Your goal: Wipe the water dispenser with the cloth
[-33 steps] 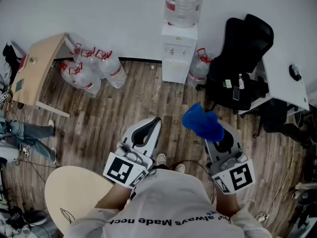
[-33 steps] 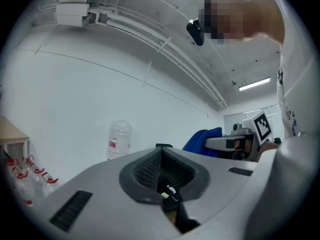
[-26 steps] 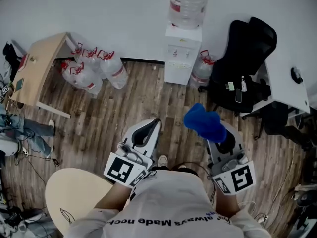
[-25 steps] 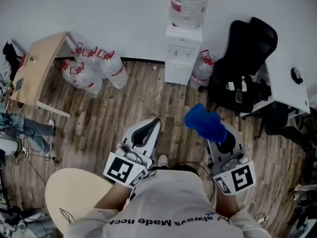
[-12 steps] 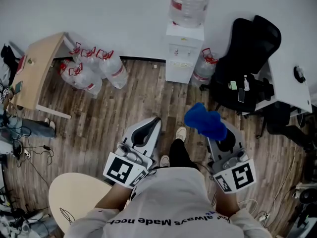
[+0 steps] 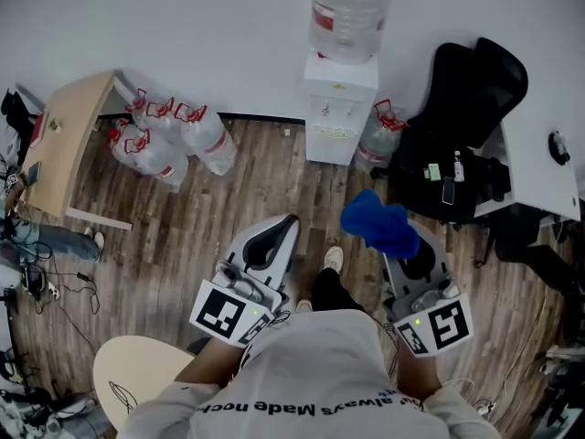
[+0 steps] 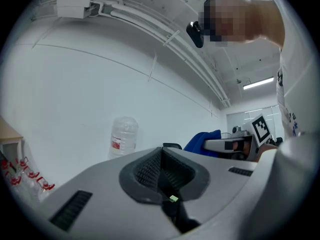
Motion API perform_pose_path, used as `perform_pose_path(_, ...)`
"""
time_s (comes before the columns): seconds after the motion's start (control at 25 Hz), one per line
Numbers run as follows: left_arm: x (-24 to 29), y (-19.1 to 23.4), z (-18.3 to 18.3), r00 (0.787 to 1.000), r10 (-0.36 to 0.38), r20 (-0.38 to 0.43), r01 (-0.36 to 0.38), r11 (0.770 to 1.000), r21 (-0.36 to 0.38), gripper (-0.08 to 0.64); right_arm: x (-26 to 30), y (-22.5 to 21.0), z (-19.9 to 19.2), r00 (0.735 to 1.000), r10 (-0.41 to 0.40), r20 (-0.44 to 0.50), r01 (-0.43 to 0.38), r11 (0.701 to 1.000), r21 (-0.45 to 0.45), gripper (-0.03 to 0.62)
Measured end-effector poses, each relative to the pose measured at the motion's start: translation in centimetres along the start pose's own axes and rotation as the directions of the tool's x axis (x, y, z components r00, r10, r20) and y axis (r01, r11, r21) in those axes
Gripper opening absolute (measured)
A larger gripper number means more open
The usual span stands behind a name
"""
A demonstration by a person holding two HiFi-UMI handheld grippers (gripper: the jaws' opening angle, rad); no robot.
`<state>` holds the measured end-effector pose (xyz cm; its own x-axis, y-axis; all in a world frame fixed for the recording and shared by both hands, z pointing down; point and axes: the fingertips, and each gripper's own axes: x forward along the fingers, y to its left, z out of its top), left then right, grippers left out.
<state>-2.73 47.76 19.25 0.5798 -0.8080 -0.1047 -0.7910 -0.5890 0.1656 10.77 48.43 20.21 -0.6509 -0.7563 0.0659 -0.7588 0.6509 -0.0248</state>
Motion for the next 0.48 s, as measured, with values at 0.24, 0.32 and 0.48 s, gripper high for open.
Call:
perform_pose_path(0.24, 5.2, 2.0, 0.0, 1.0, 0.008, -0.002, -0.008, 1.0, 0.003, 0.02, 3.1, -4.5, 0.3, 1.0, 0.01, -0.002, -0.01, 1.0, 0.007, 0.1)
perform_pose_path(0.32, 7.1, 2.7, 0.0, 1.0, 0.011, -0.003, -0.011, 1.0, 0.002, 0.02, 4.2, -6.2, 0.5, 1.0, 0.01, -0.003, -0.01, 1.0, 0.012, 0.1)
perform_pose_path(0.48, 10.9, 3.9, 0.3, 1.0, 0.019, -0.001, -0.019, 1.0, 0.004, 0.02, 6.3, -9.7, 0.8, 1.0, 0.014, -0.011, -0.014, 1.0, 0.012, 0.1)
